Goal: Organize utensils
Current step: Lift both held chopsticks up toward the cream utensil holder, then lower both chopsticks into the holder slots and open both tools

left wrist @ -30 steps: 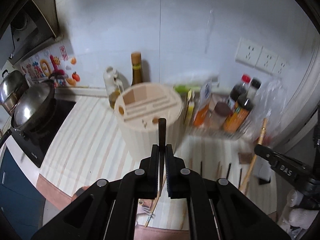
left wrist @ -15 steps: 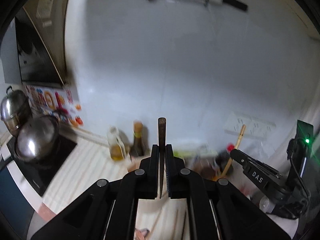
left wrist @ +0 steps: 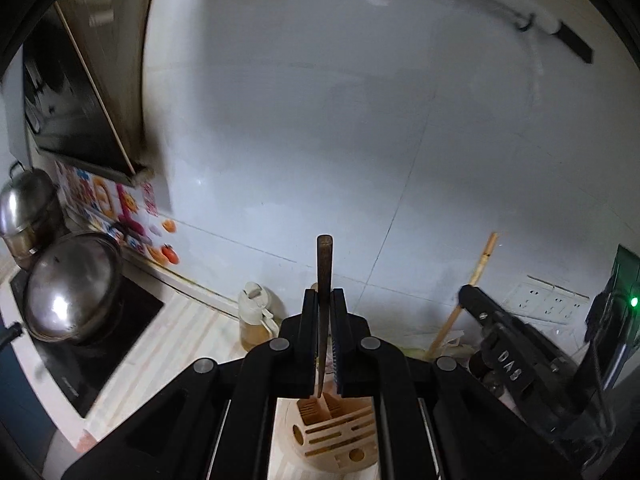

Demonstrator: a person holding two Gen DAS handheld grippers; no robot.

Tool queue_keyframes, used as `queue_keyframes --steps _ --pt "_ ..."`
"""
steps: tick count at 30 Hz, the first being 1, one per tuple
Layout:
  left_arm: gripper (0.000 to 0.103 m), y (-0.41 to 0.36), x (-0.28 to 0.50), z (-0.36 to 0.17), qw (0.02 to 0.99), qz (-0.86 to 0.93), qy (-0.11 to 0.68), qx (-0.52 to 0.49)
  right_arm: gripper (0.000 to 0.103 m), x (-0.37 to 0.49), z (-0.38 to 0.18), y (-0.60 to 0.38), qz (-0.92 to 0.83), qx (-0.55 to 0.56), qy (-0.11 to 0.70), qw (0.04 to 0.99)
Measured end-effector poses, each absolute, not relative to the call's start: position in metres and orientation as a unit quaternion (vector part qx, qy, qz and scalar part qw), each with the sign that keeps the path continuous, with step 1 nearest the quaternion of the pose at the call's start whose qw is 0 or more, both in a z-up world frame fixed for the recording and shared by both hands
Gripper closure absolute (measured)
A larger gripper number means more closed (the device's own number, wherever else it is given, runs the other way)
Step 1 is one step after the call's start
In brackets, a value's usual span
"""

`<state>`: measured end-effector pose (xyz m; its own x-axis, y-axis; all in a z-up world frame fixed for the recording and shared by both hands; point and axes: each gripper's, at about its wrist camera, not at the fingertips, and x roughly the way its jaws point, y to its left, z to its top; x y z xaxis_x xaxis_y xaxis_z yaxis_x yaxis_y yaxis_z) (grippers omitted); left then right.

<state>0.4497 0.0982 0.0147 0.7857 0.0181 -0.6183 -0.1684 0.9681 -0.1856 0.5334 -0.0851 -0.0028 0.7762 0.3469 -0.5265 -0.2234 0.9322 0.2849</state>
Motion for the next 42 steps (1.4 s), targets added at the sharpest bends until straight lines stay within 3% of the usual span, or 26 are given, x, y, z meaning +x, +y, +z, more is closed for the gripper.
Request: queue_keyframes --steps 26,42 --pt "0.1 0.12 0.487 -0.067 0.913 -0.007 0.383 -0.143 0.097 0.557 -0.076 -0.061 0.157 0.089 0.275 0.944" --pt "0.099 0.109 0.496 -0.094 0.902 -0.036 0.42 -0.092 0.097 0.569 -0.103 -0.058 0.163 0.084 0.295 0.938"
